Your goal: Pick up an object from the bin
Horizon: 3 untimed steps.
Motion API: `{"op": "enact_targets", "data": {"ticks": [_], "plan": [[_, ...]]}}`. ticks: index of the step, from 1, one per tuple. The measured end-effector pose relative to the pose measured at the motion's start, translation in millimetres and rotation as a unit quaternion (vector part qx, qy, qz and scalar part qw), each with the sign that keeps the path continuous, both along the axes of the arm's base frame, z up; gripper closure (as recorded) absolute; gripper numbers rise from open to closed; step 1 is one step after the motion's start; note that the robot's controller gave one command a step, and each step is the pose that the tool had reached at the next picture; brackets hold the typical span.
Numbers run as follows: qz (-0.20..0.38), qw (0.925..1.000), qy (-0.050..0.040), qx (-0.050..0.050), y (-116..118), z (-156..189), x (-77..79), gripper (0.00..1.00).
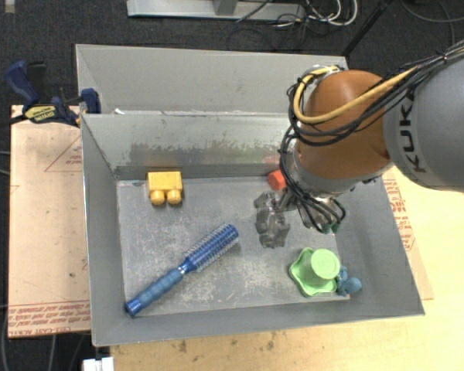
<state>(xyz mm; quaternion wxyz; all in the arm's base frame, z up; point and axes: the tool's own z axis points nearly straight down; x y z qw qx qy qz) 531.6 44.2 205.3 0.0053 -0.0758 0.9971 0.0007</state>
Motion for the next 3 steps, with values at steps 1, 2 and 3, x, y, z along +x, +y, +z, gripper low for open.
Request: {"op": "enact_targets", "data": {"ticks": [1,2,3], "plan": [[-0.035,0.9994,0.0077,-0.001,-10.5,-72.9,15.6,1.00],[-0.034,0.9994,0.0049,0.000,-10.4,-69.3,16.7,0.00],[-0.060,0.9982,0.0072,-0.001,-50.9,-63.5,-29.9,0.00]]}}
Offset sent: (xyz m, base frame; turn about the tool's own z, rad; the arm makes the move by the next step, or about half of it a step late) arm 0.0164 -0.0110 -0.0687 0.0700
